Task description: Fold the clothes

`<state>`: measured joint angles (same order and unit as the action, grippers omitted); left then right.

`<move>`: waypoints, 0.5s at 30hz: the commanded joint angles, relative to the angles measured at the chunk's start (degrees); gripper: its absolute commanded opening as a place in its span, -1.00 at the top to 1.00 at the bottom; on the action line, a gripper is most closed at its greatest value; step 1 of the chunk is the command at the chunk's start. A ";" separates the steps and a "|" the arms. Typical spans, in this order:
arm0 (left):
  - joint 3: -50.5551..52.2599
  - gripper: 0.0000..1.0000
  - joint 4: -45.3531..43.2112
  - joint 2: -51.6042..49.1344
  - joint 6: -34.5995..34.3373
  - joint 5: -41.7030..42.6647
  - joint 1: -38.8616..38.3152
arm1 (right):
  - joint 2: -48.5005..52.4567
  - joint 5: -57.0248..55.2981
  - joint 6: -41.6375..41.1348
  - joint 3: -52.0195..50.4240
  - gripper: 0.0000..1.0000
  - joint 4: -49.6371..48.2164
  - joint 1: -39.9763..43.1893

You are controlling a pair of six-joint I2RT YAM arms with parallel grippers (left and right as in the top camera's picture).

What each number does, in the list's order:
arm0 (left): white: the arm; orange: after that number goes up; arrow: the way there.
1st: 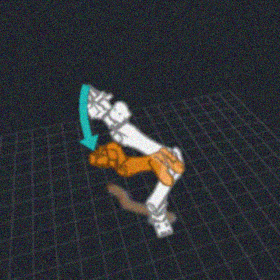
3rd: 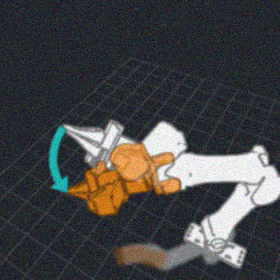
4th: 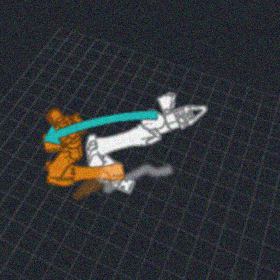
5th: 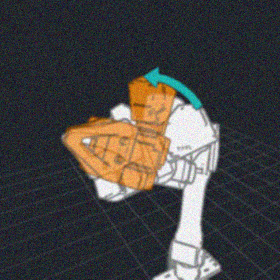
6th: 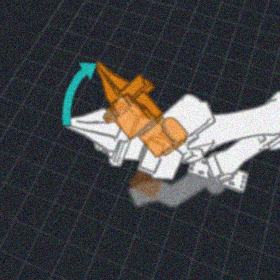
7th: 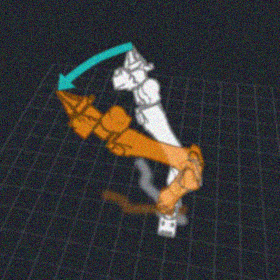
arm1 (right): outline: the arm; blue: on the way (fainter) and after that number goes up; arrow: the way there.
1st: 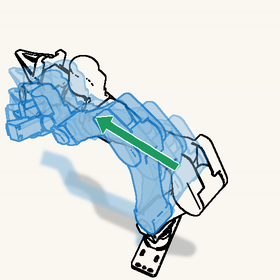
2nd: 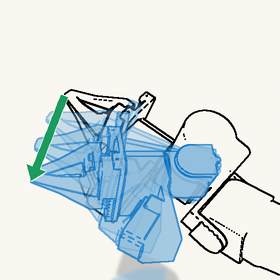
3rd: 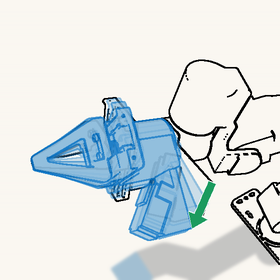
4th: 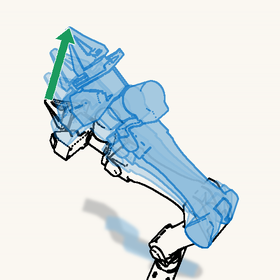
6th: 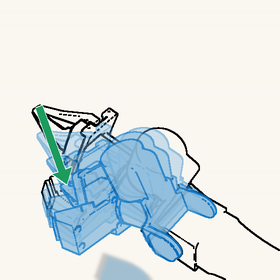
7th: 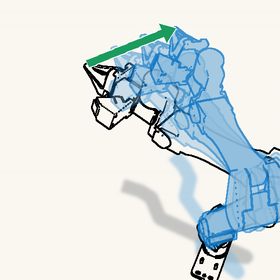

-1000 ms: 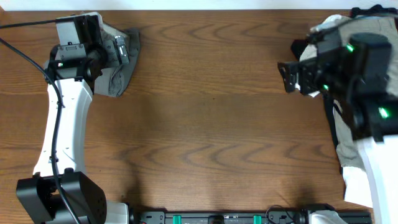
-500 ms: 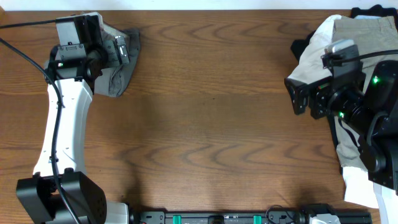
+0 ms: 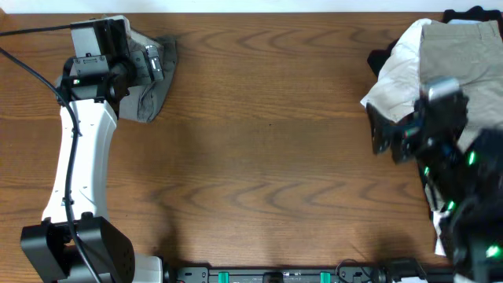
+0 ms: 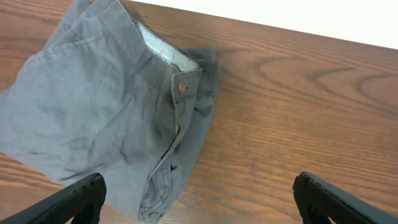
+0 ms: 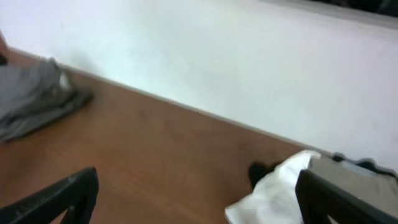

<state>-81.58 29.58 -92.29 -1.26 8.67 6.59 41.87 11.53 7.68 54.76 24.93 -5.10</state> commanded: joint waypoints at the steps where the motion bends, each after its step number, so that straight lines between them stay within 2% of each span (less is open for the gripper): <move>1: -0.20 -0.96 -0.02 -0.28 0.15 0.09 0.09 | -6.67 -0.28 -0.15 -13.64 -0.99 -7.85 0.35; 7: -0.17 -0.96 -0.02 -0.28 0.15 0.09 0.09 | -17.51 5.18 -0.37 -35.43 -0.99 -21.77 2.71; 15: -0.17 -0.96 -0.02 -0.28 0.15 0.09 0.09 | -28.35 4.37 -0.33 -49.86 -0.98 -24.74 3.98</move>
<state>-81.58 29.56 -92.29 -1.26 8.64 6.59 16.53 15.53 7.73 7.57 0.62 -2.13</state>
